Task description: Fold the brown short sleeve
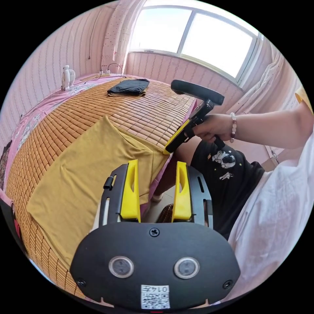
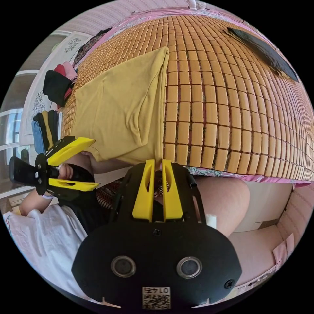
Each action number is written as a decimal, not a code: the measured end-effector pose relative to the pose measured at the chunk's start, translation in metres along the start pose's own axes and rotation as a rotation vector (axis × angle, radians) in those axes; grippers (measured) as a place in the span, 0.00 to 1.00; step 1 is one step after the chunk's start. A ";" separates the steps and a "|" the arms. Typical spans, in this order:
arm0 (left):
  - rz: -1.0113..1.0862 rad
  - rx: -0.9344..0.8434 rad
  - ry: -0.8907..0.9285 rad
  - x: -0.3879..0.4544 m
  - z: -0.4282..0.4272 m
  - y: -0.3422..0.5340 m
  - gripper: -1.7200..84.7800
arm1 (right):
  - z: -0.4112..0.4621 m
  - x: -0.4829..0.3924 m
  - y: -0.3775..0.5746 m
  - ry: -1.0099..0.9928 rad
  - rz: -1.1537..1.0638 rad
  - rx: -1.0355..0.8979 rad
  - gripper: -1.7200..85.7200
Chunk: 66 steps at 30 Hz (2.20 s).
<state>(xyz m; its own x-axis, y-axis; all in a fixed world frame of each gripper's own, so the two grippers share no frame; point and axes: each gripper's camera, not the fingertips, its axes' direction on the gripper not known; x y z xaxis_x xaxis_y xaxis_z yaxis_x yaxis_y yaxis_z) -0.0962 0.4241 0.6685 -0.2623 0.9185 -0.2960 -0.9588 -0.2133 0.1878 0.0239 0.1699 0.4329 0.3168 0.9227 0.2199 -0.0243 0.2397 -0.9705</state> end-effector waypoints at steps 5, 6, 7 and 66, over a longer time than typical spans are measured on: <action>0.044 -0.072 -0.001 0.003 0.022 -0.018 0.23 | -0.006 0.031 0.034 -0.189 -0.015 0.068 0.03; 0.031 -0.083 0.007 0.001 0.027 -0.022 0.23 | -0.008 0.034 0.039 -0.223 -0.010 0.084 0.03; 0.027 -0.087 0.014 0.000 0.029 -0.024 0.23 | -0.011 0.041 0.049 -0.299 0.000 0.122 0.03; -0.815 0.000 -0.173 -0.084 -0.119 0.075 0.15 | -0.045 -0.123 -0.024 0.096 -0.406 0.325 0.15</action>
<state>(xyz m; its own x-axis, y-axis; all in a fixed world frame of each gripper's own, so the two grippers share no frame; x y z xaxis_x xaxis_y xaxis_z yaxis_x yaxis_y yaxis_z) -0.1593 0.2916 0.5958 0.5343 0.8235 -0.1906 -0.8411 0.5404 -0.0230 0.0285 0.0374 0.4248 0.4468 0.7080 0.5469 -0.1694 0.6672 -0.7253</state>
